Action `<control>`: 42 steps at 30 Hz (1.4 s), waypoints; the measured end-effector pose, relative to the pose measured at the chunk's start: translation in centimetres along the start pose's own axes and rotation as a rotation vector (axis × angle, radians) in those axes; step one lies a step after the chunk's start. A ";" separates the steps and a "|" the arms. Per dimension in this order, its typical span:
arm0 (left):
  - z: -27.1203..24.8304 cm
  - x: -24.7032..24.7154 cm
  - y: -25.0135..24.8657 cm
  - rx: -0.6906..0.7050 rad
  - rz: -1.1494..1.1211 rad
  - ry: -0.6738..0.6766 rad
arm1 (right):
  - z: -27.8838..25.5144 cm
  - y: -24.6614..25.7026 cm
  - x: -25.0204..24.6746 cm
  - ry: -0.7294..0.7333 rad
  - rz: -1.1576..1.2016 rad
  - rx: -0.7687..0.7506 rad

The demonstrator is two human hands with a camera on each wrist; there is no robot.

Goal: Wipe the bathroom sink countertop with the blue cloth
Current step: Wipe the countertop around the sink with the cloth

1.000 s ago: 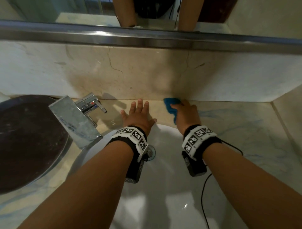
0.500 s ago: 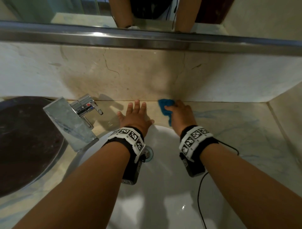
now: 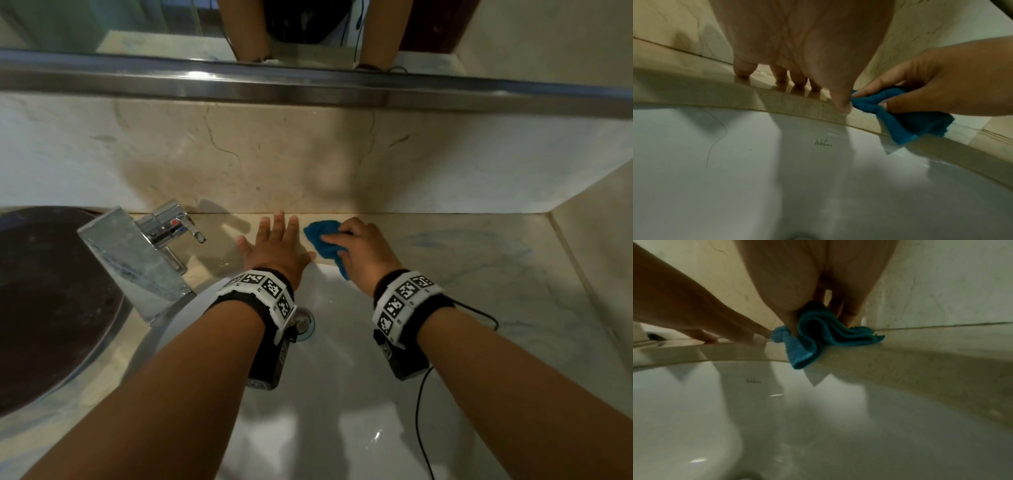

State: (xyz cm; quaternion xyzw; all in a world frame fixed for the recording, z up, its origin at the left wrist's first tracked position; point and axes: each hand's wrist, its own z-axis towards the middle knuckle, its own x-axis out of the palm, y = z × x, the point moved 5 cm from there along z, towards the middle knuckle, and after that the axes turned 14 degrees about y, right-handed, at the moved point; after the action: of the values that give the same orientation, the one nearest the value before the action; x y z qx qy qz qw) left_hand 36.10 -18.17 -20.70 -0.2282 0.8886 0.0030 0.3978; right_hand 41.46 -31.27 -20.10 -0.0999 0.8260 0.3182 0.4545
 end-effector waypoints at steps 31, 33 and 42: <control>0.9 1.0 -5.6 0.131 0.122 0.024 | -2.7 -4.1 -4.7 -0.174 0.026 0.124; 0.9 1.0 -5.6 0.120 0.150 0.029 | -2.4 -2.8 -2.8 -0.092 0.033 0.063; 0.9 0.9 -5.5 0.130 0.133 0.047 | -4.0 -8.0 -4.2 0.023 -0.165 0.490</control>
State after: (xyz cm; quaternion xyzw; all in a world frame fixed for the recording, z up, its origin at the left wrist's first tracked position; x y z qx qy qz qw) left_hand 38.45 -23.31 -20.96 -0.1423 0.9092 -0.0336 0.3899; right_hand 44.74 -40.48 -18.68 -0.0575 0.8726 0.0695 0.4801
